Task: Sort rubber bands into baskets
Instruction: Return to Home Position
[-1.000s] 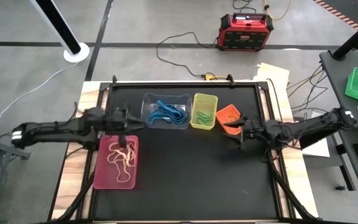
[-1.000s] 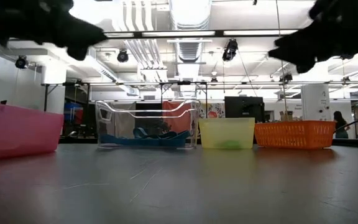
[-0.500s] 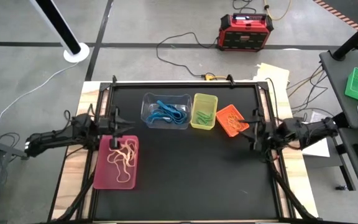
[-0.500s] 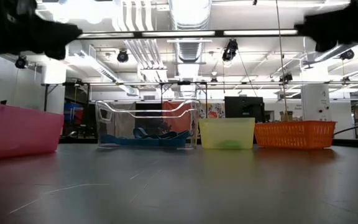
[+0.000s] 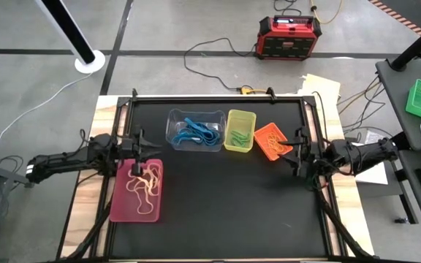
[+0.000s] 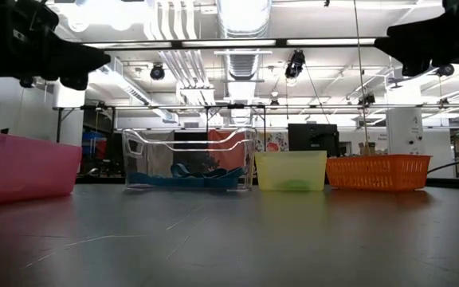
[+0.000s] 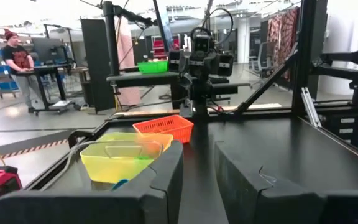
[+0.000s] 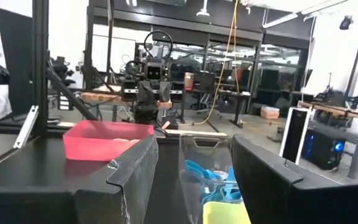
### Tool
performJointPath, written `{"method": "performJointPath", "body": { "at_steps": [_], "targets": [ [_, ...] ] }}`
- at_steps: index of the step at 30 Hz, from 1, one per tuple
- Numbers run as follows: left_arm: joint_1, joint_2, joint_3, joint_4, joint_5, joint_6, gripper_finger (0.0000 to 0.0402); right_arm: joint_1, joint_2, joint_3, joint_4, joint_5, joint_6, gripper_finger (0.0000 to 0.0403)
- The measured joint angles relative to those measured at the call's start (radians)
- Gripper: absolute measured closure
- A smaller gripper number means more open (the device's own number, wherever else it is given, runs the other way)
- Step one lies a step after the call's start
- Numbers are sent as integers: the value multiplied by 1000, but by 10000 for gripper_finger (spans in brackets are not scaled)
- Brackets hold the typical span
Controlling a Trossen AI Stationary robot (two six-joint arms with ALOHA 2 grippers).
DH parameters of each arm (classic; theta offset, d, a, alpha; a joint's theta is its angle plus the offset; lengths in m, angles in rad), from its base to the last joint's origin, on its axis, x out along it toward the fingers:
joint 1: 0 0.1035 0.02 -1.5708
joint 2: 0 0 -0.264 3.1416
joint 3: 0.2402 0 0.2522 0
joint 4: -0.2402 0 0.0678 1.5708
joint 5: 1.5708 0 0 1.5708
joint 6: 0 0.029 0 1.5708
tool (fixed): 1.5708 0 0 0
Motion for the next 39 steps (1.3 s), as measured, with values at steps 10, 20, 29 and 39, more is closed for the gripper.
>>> {"method": "performJointPath", "body": {
  "at_steps": [10,20,29,39],
  "targets": [
    [0,39,0,-2,0,0,326,0,0,0,-2,0,36,204],
    [0,76,0,0,0,0,326,0,0,0,-2,-1,39,204],
    [0,99,0,0,0,0,326,0,0,0,-2,-1,39,204],
    [0,115,0,0,0,-1,326,0,0,0,-2,-1,39,204]
  ]
}}
